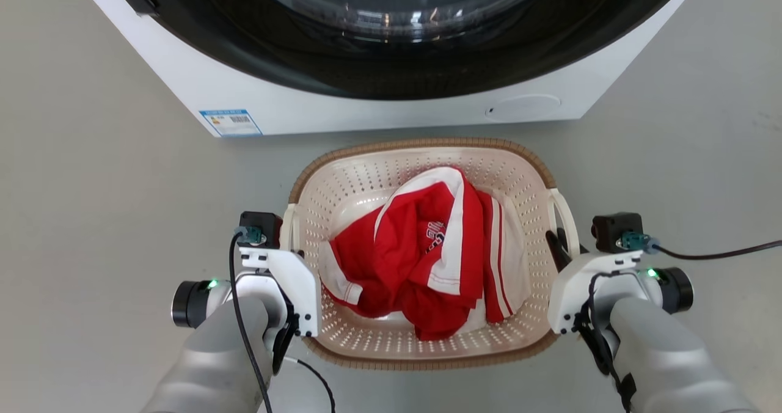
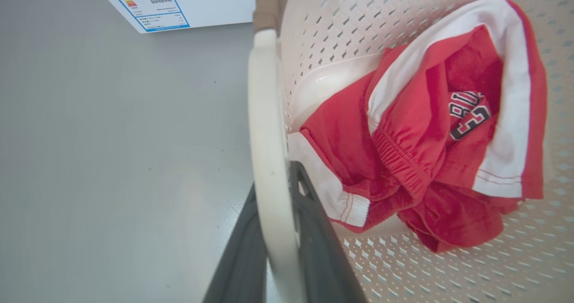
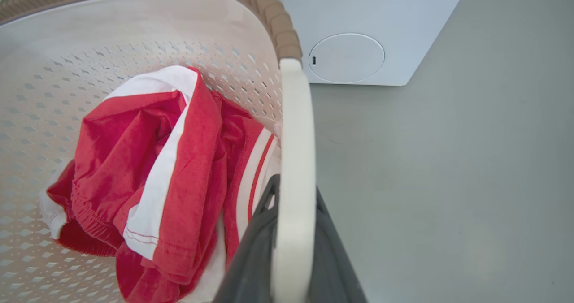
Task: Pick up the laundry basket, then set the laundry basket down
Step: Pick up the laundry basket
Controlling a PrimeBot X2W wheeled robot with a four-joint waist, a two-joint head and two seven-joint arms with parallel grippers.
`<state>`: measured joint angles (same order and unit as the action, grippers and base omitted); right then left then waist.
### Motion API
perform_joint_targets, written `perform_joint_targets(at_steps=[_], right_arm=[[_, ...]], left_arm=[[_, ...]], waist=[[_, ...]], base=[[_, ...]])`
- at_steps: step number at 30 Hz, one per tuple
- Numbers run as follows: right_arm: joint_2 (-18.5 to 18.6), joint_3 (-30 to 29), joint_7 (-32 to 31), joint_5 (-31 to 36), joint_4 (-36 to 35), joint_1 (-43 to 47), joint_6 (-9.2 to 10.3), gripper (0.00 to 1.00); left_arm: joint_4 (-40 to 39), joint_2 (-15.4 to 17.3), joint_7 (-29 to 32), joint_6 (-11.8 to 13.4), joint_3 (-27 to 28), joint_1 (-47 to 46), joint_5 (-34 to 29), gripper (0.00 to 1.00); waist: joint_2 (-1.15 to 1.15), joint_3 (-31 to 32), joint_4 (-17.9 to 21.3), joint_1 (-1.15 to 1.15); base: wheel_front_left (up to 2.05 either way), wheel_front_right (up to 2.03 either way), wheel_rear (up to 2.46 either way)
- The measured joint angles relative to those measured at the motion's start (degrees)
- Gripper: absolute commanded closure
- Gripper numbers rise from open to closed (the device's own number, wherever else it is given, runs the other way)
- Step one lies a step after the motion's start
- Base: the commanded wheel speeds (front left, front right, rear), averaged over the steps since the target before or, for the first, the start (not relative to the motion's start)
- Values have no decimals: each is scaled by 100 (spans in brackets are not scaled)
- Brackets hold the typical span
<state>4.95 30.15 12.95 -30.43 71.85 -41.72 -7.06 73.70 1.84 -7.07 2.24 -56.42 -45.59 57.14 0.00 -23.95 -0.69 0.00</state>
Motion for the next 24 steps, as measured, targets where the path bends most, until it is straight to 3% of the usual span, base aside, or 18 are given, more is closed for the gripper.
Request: perform_joint_targets(at_steps=[24], right_arm=[[-79, 909, -1221, -709, -85, 684, 7, 100]], left_arm=[[62, 76, 1094, -381, -253, 805, 91, 100]], waist=[[0, 1477, 68, 0]], base=[[0, 0, 0]])
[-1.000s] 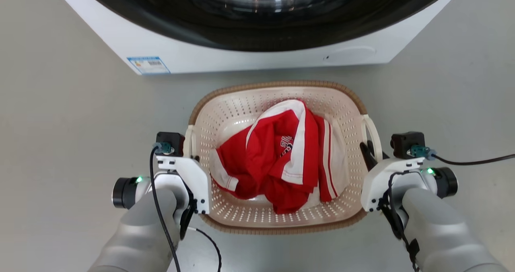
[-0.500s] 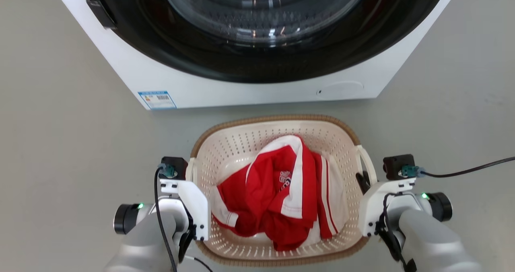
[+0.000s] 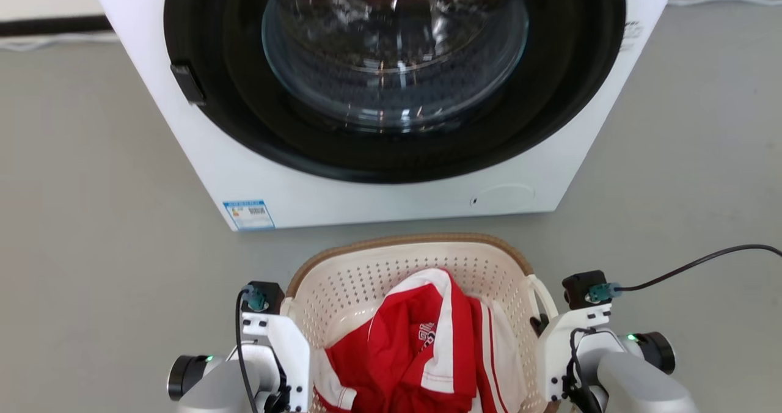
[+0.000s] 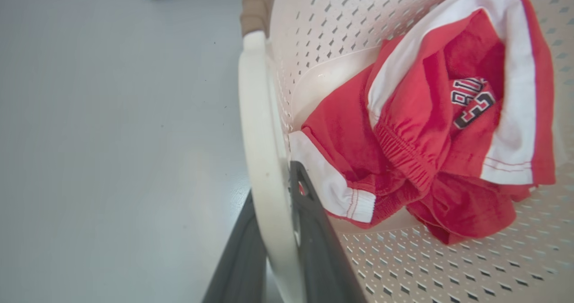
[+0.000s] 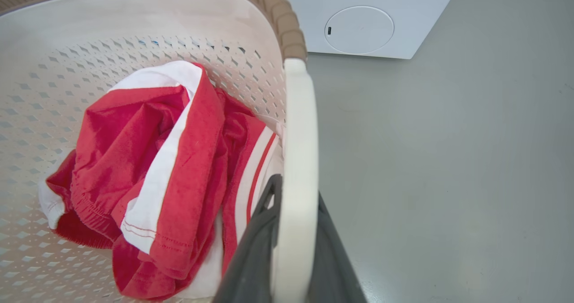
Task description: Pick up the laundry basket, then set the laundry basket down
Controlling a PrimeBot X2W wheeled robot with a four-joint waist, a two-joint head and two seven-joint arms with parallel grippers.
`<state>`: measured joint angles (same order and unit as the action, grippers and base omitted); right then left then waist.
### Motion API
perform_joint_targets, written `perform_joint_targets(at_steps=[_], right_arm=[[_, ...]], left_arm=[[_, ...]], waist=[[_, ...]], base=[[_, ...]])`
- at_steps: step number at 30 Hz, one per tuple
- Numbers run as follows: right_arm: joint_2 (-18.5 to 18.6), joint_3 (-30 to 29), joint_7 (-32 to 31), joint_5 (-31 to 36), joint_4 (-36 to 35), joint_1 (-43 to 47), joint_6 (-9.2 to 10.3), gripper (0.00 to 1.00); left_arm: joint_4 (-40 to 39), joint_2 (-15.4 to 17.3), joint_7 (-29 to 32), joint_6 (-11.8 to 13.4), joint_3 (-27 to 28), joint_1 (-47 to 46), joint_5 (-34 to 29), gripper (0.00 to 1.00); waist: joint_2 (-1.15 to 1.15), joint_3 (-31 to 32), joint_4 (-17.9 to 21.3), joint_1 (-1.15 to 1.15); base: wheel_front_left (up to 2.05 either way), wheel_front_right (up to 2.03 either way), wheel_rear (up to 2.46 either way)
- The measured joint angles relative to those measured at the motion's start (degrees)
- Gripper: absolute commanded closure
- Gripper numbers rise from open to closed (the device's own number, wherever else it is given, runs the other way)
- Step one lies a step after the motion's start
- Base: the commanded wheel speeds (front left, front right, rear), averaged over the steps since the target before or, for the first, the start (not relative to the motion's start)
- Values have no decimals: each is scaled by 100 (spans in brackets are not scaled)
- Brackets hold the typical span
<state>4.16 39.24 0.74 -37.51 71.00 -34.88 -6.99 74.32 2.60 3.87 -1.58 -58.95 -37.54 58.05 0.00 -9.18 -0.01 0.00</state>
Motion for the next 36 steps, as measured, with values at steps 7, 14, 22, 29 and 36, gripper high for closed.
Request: perform_joint_targets(at_steps=[7, 14, 22, 29, 36], right_arm=[[5, 297, -266, -200, -145, 89, 37, 100], [12, 684, -586, -397, -237, 224, 46, 100], [19, 946, -678, -617, -277, 227, 52, 100], [24, 1118, -679, -793, -268, 328, 52, 100], [25, 1273, -686, -943, -264, 331, 52, 100]], left_arm=[[4, 58, 192, -27, -41, 138, 49, 100], [12, 108, 445, -135, -75, 346, 123, 100], [14, 127, 523, -147, -90, 426, 149, 100], [20, 133, 571, -155, -111, 488, 190, 100], [20, 138, 571, -155, -119, 542, 192, 100]], waist=[[0, 353, 107, 0], [0, 635, 208, 0], [0, 837, 207, 0], [0, 911, 165, 0], [0, 925, 162, 0]], base=[[0, 0, 0], [0, 0, 0], [0, 0, 0], [0, 0, 0], [0, 0, 0]])
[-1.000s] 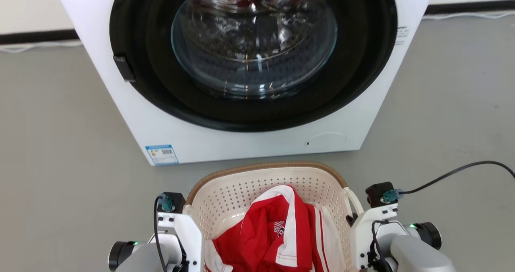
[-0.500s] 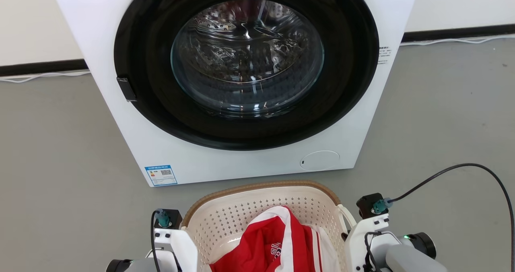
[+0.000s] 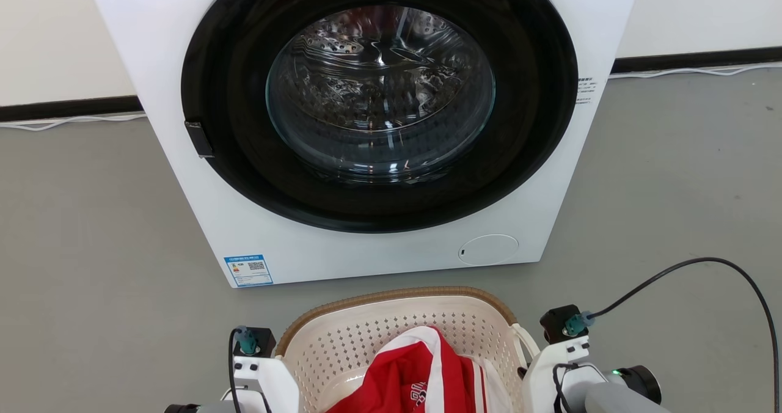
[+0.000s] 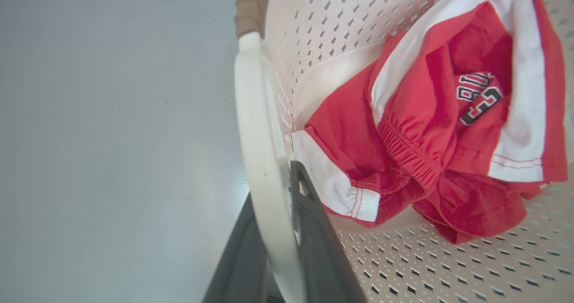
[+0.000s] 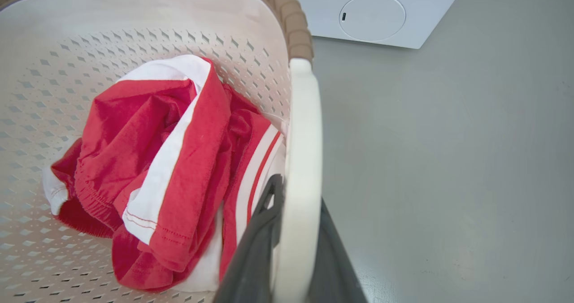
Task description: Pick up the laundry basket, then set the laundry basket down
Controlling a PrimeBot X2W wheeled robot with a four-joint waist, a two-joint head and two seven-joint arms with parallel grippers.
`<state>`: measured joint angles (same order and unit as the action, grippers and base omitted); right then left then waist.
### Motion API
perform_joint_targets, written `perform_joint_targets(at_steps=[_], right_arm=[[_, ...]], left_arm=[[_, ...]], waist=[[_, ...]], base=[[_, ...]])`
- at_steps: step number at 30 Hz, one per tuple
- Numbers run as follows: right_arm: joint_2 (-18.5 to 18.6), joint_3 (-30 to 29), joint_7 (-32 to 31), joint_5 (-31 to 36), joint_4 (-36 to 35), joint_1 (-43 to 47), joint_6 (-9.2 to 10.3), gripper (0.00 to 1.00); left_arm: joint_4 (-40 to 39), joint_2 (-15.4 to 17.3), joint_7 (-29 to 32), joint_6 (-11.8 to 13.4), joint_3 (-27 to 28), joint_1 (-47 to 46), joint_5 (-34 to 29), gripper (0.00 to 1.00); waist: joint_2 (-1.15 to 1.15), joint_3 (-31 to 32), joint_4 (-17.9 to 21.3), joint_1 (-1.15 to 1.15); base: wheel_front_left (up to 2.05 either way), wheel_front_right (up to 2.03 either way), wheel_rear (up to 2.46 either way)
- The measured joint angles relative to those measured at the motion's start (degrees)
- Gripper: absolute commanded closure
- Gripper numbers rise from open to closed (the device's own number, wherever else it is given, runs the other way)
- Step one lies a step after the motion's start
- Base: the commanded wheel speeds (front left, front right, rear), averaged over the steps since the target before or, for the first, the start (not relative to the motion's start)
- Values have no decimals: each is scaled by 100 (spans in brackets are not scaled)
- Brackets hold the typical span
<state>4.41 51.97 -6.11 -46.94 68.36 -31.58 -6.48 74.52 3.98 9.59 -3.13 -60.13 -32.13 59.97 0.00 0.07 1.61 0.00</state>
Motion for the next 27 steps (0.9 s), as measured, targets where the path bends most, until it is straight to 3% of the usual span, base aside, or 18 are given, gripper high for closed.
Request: perform_joint_targets(at_steps=[27], right_arm=[[1, 430, 34, -512, 57, -23, 1, 100]], left_arm=[[2, 14, 32, 0, -46, 0, 53, 100]], waist=[[0, -12, -23, 0]], base=[[0, 0, 0]])
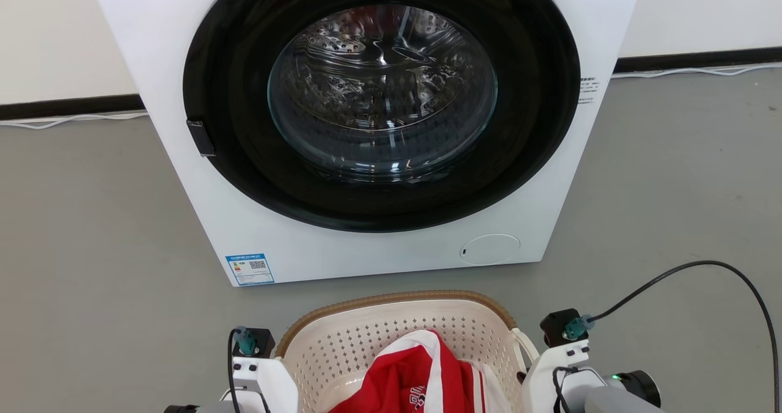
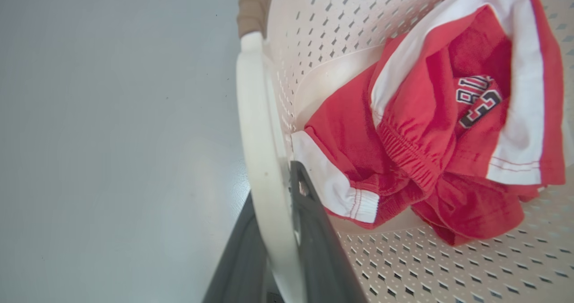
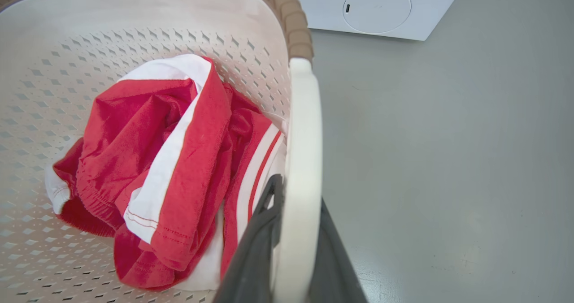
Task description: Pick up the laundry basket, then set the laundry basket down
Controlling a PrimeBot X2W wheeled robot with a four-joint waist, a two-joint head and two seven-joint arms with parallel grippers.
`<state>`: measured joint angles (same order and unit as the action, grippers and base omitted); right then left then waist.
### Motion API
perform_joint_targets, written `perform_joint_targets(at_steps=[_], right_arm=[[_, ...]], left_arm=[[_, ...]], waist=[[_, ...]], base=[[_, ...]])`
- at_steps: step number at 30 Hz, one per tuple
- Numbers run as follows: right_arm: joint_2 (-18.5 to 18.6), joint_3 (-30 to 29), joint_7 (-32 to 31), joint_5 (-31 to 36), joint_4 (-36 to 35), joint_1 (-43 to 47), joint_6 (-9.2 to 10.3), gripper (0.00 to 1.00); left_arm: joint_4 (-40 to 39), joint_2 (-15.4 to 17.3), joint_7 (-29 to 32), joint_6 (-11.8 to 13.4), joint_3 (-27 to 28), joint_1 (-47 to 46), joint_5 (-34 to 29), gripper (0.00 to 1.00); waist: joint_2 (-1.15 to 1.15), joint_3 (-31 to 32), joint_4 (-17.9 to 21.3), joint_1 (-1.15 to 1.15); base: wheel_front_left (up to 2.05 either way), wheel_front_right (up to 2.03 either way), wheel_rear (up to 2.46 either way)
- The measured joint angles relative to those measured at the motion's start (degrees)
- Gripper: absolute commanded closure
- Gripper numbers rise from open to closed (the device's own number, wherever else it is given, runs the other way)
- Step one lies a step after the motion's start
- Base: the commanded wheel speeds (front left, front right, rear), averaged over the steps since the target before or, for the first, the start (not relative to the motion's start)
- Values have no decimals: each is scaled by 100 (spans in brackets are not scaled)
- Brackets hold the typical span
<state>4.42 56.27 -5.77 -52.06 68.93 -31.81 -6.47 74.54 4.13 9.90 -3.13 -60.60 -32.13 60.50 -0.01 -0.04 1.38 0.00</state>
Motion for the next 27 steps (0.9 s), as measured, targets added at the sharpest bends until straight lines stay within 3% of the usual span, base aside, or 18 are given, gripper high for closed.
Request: perform_joint_targets(at_steps=[27], right_arm=[[0, 375, 124, -347, 63, -27, 0, 100]], left_arm=[[0, 4, 1, 1, -48, -1, 5, 100]], waist=[[0, 9, -50, 0]], base=[[0, 0, 0]])
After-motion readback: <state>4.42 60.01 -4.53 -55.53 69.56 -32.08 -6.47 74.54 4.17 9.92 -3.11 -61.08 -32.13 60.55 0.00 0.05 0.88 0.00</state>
